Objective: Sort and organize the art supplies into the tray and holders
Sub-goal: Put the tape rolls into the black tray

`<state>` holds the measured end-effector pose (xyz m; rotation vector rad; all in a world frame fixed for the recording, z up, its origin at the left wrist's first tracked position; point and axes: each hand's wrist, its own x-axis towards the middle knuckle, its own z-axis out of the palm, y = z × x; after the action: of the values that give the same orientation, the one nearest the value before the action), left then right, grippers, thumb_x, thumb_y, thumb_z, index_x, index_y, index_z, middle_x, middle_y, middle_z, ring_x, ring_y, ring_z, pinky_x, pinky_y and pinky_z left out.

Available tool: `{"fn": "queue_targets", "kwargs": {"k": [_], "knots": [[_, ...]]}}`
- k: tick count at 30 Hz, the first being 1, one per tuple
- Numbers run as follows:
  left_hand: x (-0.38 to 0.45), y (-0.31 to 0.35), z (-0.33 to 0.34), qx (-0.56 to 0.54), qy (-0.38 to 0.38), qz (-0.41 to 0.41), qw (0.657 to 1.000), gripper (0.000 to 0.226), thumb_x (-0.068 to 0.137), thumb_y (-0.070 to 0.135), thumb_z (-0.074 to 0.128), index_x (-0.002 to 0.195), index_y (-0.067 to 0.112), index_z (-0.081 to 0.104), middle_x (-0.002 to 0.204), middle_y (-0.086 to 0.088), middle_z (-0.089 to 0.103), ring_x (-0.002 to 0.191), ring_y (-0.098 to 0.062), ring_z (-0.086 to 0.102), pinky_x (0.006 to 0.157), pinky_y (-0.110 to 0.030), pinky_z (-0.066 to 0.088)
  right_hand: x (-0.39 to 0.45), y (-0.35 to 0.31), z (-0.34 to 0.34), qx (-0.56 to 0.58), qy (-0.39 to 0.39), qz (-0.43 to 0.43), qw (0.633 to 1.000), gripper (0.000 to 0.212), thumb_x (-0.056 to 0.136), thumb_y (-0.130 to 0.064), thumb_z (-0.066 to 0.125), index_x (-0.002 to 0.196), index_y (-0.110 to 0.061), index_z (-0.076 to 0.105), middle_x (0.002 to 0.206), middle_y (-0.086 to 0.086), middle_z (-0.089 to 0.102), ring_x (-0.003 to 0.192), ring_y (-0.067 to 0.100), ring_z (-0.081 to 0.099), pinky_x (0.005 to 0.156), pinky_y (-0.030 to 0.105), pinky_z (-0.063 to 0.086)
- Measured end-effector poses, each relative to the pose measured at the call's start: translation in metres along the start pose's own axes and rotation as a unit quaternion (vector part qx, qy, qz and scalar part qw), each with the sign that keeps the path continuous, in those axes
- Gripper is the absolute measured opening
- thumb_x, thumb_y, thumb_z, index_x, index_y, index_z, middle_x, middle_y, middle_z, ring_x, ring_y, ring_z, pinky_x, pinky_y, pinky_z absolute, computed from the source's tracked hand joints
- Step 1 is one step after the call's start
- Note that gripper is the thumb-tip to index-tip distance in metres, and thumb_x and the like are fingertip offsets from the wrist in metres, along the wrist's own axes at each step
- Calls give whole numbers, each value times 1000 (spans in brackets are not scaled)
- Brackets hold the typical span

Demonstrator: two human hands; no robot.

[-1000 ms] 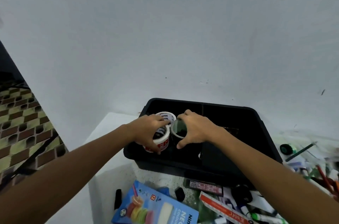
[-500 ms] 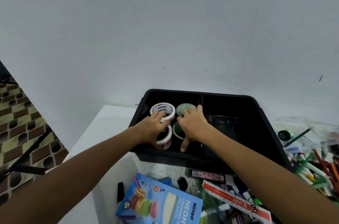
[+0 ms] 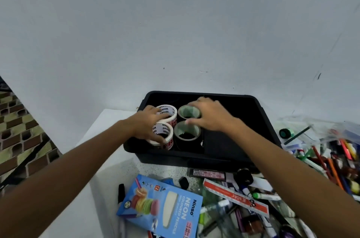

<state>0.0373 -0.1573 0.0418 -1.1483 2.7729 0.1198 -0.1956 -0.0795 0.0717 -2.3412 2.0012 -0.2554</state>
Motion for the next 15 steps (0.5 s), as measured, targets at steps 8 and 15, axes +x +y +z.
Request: {"fn": "queue_targets", "kwargs": {"k": [8,15], "knots": [[-36,10,19,-56,10,-95,994,135,36,106,19,151,36,5,161,-6,-8,146,-28,-13,117,-56,3,-98,131,4,-54,27,217,974,78,89,-59,52,146,-10,31,155,11,24,142,30,21,107,49,32],[-42,10,26,-115,-2,-128,985,138,35,105,28,151,36,2,160,-10,-10,146,-23,-15,117,-55,5,-114,134,21,104,37,211,971,83,84,-53,63,143,-2,34,156,14,24,137,33,36,106,40,35]]}}
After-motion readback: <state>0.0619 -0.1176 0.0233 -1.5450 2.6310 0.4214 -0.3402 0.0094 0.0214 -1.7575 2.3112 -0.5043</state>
